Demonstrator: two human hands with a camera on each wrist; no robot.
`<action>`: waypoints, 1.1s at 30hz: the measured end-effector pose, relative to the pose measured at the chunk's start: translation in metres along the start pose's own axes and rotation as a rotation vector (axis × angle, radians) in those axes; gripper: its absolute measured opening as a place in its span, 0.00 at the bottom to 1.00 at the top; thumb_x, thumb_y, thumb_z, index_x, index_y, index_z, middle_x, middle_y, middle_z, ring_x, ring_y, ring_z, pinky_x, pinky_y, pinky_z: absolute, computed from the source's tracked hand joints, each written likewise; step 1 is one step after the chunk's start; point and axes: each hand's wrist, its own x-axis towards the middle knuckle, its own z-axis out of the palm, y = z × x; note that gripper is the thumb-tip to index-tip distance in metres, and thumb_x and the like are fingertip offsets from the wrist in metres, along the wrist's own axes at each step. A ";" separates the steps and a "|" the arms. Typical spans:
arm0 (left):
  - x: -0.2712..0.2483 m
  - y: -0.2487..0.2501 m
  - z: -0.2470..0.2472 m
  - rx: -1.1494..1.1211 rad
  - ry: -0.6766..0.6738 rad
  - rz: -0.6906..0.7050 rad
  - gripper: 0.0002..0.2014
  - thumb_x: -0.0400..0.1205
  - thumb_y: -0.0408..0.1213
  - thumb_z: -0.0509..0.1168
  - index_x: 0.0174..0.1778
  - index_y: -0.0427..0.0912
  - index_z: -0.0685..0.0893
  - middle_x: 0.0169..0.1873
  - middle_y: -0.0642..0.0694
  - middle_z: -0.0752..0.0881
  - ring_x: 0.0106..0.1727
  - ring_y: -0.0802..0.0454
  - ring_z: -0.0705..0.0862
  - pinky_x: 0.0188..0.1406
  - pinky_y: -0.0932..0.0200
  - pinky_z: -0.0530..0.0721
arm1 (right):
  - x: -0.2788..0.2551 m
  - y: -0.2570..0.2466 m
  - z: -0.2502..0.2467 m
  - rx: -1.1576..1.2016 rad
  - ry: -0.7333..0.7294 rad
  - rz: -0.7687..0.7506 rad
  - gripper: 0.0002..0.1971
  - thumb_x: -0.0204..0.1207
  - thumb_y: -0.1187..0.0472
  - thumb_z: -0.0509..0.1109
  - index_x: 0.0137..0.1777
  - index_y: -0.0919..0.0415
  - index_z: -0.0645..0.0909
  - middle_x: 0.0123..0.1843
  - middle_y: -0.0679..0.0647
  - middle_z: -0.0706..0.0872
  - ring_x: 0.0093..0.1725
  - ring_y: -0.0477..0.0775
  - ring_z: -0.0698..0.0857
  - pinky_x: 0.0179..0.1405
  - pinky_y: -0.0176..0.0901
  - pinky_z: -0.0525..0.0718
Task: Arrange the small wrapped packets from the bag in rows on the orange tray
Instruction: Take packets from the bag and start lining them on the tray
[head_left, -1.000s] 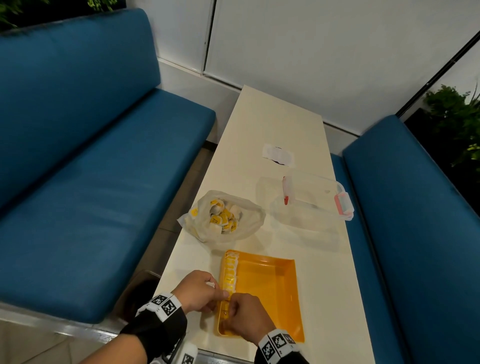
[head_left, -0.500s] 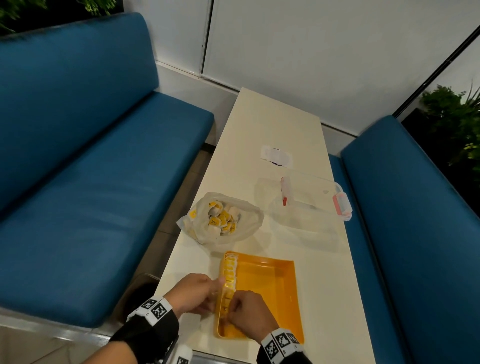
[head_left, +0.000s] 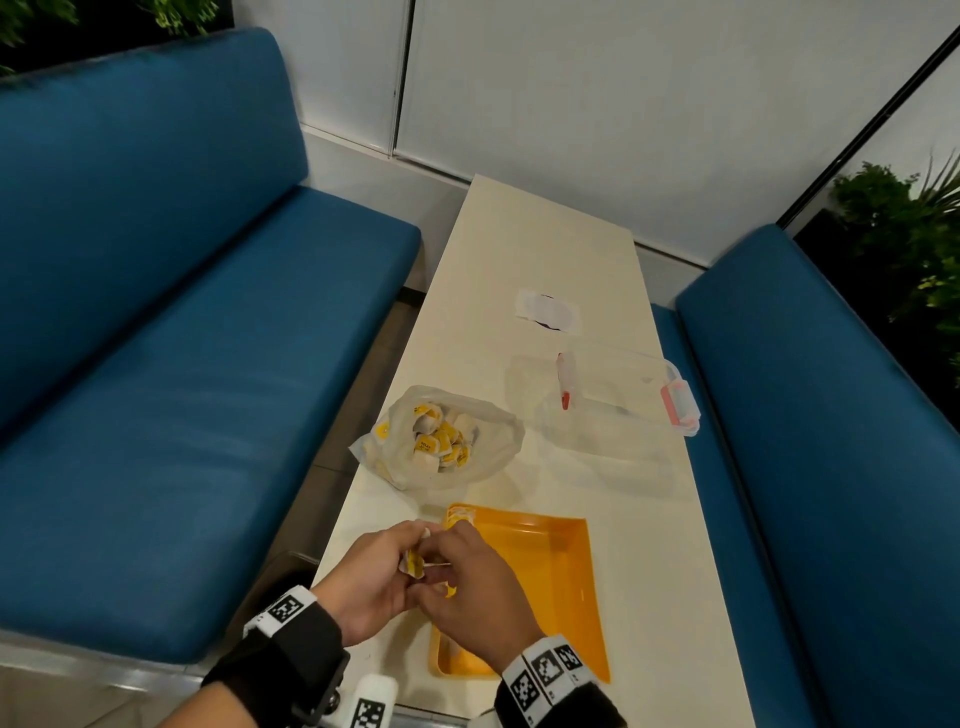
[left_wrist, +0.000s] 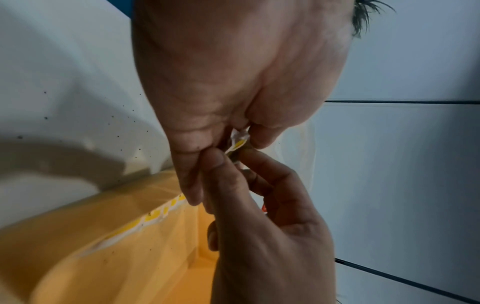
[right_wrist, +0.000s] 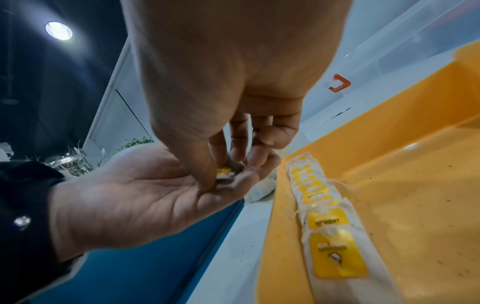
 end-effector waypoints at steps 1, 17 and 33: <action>0.001 0.000 0.001 0.002 -0.005 0.006 0.20 0.92 0.40 0.54 0.68 0.32 0.85 0.58 0.26 0.87 0.55 0.35 0.89 0.55 0.43 0.84 | 0.001 0.002 0.001 0.001 0.016 0.002 0.18 0.71 0.52 0.71 0.62 0.41 0.79 0.54 0.34 0.73 0.50 0.39 0.83 0.50 0.38 0.85; 0.004 0.007 -0.008 0.154 -0.050 0.136 0.17 0.80 0.21 0.71 0.63 0.37 0.88 0.46 0.44 0.88 0.43 0.48 0.90 0.43 0.54 0.89 | 0.000 0.013 -0.026 0.330 0.182 0.138 0.09 0.76 0.62 0.73 0.49 0.46 0.90 0.42 0.37 0.88 0.43 0.47 0.88 0.47 0.47 0.89; 0.001 0.002 0.006 0.516 -0.030 0.345 0.06 0.81 0.33 0.74 0.52 0.36 0.91 0.47 0.36 0.93 0.48 0.48 0.92 0.47 0.57 0.88 | -0.002 0.010 -0.039 0.550 0.199 0.275 0.03 0.72 0.68 0.79 0.43 0.60 0.88 0.35 0.51 0.89 0.34 0.42 0.84 0.36 0.36 0.82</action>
